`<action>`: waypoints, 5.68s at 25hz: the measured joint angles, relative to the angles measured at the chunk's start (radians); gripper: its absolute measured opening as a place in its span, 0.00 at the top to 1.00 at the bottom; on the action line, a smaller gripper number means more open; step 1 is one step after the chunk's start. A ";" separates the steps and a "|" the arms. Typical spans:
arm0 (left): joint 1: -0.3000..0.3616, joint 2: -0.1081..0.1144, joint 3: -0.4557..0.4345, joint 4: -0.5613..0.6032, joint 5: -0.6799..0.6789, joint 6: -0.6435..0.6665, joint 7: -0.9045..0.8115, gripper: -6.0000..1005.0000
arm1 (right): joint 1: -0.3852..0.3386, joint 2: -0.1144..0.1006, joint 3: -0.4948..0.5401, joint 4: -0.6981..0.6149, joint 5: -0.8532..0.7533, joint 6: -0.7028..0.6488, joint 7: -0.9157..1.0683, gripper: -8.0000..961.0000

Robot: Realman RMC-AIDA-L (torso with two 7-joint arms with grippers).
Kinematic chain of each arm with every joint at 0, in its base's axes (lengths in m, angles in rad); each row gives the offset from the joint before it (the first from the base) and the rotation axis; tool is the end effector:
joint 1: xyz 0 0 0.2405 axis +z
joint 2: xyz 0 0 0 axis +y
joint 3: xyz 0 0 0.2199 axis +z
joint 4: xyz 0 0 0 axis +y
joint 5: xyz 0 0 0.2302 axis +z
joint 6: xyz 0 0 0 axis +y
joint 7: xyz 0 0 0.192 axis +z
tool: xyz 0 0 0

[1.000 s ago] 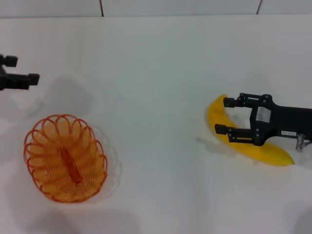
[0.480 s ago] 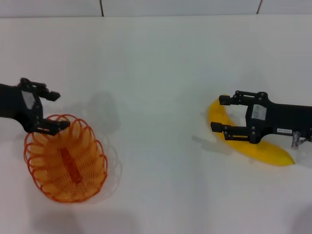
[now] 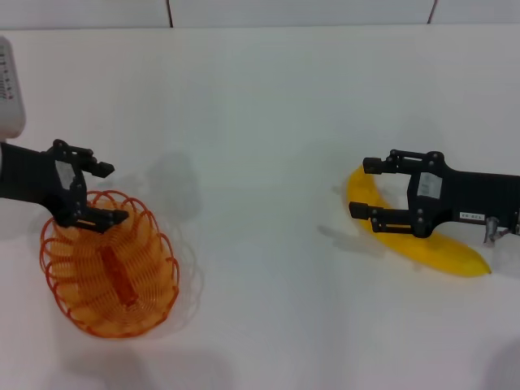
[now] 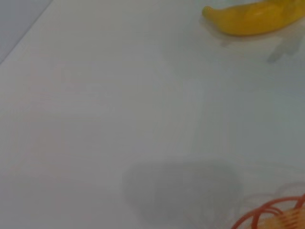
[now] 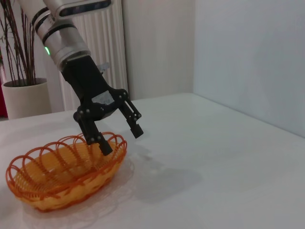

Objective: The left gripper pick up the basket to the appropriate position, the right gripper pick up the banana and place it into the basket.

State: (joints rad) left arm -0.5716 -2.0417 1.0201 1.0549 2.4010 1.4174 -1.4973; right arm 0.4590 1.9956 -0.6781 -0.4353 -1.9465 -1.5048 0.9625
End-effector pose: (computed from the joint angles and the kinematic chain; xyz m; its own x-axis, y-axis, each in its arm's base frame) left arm -0.2333 0.3884 0.0032 0.9816 0.0995 -0.1627 0.0434 -0.9473 -0.3173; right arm 0.2813 0.3209 -0.0275 0.8701 -0.1693 -0.4629 -0.3329 -0.8944 -0.2986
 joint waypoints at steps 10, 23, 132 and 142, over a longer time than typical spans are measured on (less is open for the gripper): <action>-0.038 0.004 -0.001 -0.094 0.042 -0.037 0.021 0.30 | 0.000 0.000 0.002 0.000 0.000 0.000 0.000 0.21; -0.033 -0.003 0.046 -0.064 0.050 -0.086 -0.029 0.37 | -0.004 0.000 0.002 0.000 0.000 0.000 -0.001 0.21; -0.220 -0.009 0.012 -0.576 -0.334 -0.376 -0.199 0.82 | 0.013 0.014 0.017 0.001 0.038 0.017 -0.008 0.21; -0.214 -0.007 0.010 -0.572 -0.334 -0.377 -0.203 0.79 | 0.011 0.013 0.017 0.001 0.038 0.014 -0.008 0.21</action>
State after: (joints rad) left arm -0.7852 -2.0482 1.0303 0.4833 2.0670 1.0400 -1.7006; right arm 0.4698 2.0089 -0.6609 -0.4341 -1.9082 -1.4904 0.9542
